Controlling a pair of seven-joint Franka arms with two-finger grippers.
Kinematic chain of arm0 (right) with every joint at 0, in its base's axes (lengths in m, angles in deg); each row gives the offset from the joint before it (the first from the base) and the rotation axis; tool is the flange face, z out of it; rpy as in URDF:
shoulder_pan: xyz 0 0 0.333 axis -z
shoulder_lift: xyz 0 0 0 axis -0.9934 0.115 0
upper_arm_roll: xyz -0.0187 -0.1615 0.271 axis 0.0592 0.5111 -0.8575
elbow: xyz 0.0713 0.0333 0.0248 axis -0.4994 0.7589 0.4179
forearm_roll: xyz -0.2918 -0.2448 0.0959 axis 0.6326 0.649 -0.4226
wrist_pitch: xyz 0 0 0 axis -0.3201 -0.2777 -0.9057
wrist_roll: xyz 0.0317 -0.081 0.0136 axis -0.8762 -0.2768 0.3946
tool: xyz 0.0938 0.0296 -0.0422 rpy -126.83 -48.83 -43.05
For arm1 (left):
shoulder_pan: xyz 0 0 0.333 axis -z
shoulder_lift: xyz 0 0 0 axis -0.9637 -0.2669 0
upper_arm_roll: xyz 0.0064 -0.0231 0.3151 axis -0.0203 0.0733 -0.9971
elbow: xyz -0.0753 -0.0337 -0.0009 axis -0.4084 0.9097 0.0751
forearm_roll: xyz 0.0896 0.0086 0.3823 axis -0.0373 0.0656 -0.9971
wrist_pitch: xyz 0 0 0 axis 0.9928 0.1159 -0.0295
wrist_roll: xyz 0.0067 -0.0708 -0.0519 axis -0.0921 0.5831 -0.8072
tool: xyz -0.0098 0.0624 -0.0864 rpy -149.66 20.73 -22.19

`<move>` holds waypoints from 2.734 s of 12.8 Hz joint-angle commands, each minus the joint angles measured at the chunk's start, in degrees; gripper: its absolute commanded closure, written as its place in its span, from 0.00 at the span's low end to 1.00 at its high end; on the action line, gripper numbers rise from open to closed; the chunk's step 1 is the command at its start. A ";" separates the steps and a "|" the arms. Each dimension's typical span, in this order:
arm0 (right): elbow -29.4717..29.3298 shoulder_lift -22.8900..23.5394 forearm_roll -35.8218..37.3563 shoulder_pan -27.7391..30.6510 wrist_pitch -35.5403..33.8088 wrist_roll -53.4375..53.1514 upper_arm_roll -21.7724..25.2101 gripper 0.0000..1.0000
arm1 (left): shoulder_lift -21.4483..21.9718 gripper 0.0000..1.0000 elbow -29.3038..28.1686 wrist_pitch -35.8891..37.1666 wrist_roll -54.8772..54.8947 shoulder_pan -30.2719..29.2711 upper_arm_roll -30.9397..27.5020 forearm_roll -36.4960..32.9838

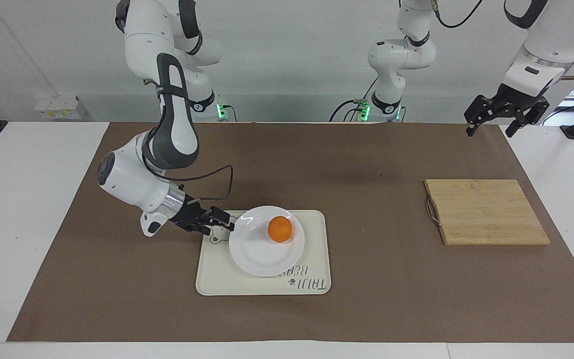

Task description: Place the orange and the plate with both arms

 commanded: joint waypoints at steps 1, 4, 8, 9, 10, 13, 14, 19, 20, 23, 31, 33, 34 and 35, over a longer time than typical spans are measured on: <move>0.67 -4.73 12.65 0.62 -0.69 -4.12 -0.01 0.00 | 0.44 0.00 -0.55 -0.78 -0.37 -0.81 0.48 0.73; 0.68 -8.51 22.78 2.89 -4.37 -4.84 -0.01 0.00 | 0.44 0.00 -0.55 -0.78 -0.37 -0.81 0.48 0.73; 0.59 -13.26 26.59 5.36 -12.19 -5.36 1.04 0.00 | 0.44 0.00 -0.55 -0.78 -0.37 -0.81 0.40 0.73; 0.59 -14.92 26.59 5.36 -13.16 -5.37 2.27 0.00 | 0.44 0.00 -0.55 -0.78 -0.37 -0.81 0.40 0.73; 0.67 -16.68 26.77 5.36 -14.13 -5.37 3.24 0.00 | 0.44 0.00 -0.55 -0.78 -0.37 -0.81 0.48 0.73; 0.67 -21.25 28.08 5.36 -19.14 -7.99 3.42 0.00 | 0.44 0.00 -0.46 -0.78 -0.37 -0.81 0.48 0.73; 0.59 -22.75 29.31 5.45 -20.72 -8.00 3.51 0.00 | 0.44 0.00 -0.46 -0.78 -0.28 -0.73 0.48 0.73; -3.18 -27.15 32.74 5.45 -31.35 -7.92 4.74 0.00 | 0.44 0.00 -0.46 -0.78 -0.37 -0.73 0.48 0.73; -3.63 -27.94 34.57 5.45 -31.98 -7.65 4.65 0.00 | 0.44 0.00 -0.55 -0.78 -0.37 -0.81 0.48 0.73; 2.23 -32.85 35.47 4.84 -32.34 -7.91 3.95 0.00 | 0.44 0.00 -0.55 -0.69 -0.37 -0.81 0.40 0.73; -0.80 -32.70 36.96 4.49 -32.42 -7.21 1.76 0.00 | 0.44 0.00 -0.55 -0.78 -0.37 -0.73 0.40 0.73; -1.88 -31.90 36.53 4.57 -32.95 -6.68 1.58 0.00 | 0.44 0.00 -0.55 -0.78 -0.37 -0.81 0.48 0.73; -1.27 -32.42 36.26 4.57 -32.95 -6.68 1.58 0.00 | 0.44 0.00 -0.55 -0.78 -0.37 -0.81 0.48 0.73; -0.82 -32.60 36.26 4.57 -32.86 -6.68 1.58 0.00 | 0.44 0.00 -0.55 -0.78 -0.37 -0.81 0.48 0.73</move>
